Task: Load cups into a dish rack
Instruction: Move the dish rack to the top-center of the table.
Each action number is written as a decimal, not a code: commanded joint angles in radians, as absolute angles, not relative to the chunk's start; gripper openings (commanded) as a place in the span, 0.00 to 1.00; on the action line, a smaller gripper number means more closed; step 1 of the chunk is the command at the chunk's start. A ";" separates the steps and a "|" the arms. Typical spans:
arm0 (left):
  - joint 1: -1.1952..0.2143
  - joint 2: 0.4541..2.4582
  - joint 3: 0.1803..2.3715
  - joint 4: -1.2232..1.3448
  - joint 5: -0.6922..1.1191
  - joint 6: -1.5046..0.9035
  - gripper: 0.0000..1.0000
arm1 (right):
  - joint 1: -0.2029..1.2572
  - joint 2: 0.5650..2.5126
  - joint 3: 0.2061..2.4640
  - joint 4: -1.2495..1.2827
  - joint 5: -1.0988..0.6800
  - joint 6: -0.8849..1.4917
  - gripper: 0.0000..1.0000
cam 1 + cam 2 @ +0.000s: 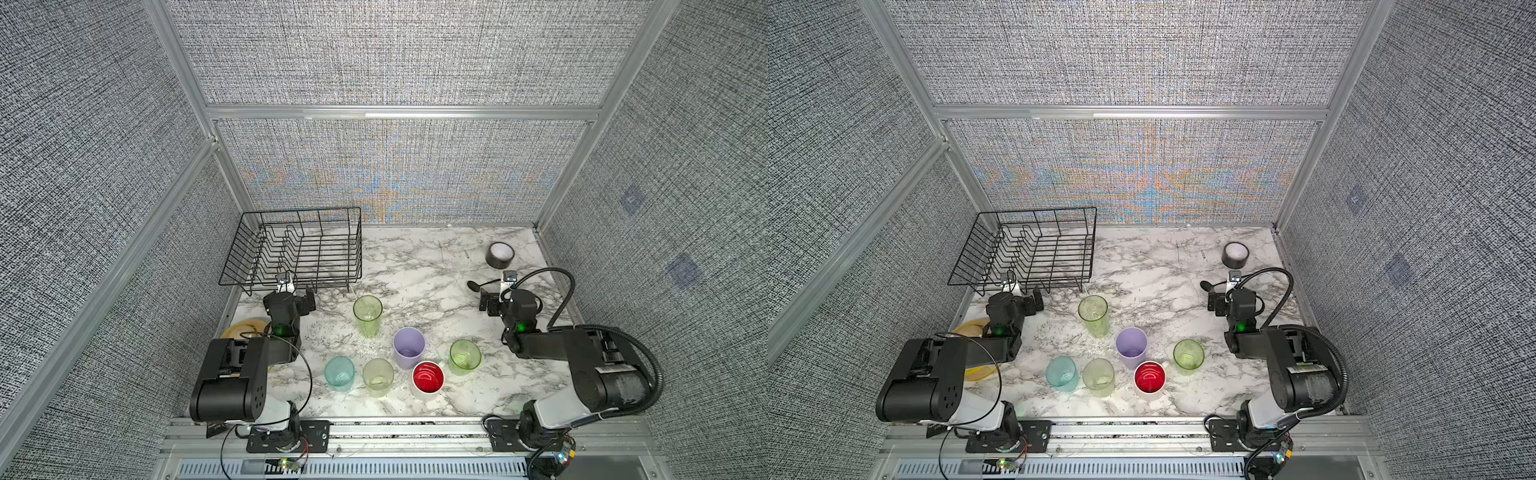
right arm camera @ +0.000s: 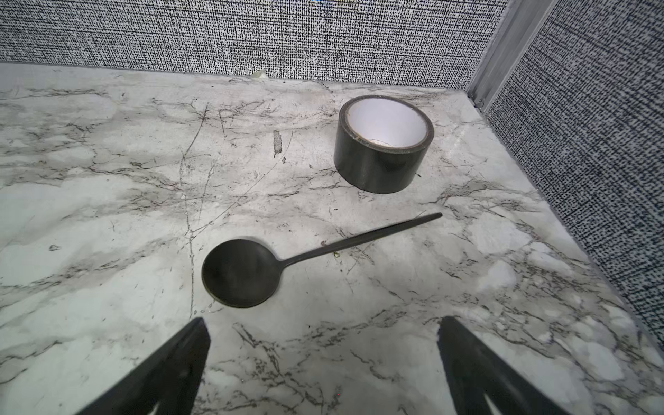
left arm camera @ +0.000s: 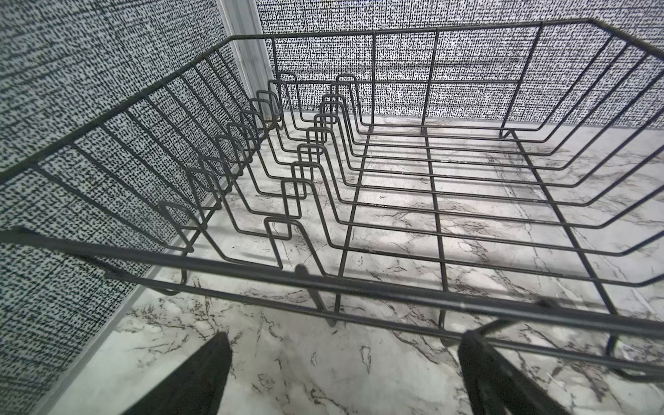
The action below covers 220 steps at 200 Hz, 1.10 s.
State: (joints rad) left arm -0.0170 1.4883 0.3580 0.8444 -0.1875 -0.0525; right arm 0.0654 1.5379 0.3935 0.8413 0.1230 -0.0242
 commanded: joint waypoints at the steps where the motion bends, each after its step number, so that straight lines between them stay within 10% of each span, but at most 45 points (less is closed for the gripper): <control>1: -0.016 1.487 0.366 0.849 -0.189 -0.051 0.99 | 0.064 1.536 0.390 0.861 0.124 -0.021 0.99; 198: -0.016 1.485 0.365 0.847 -0.189 -0.051 0.99 | 0.063 1.523 0.371 0.902 0.102 -0.023 0.99; 220: -0.017 1.471 0.364 0.849 -0.165 -0.042 0.99 | 0.064 1.387 0.522 0.501 0.096 -0.014 0.99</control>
State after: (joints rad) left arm -0.0170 1.4883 0.3580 0.8440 -0.1875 -0.0525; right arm 0.0650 1.4918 0.4049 0.7700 0.1097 -0.0254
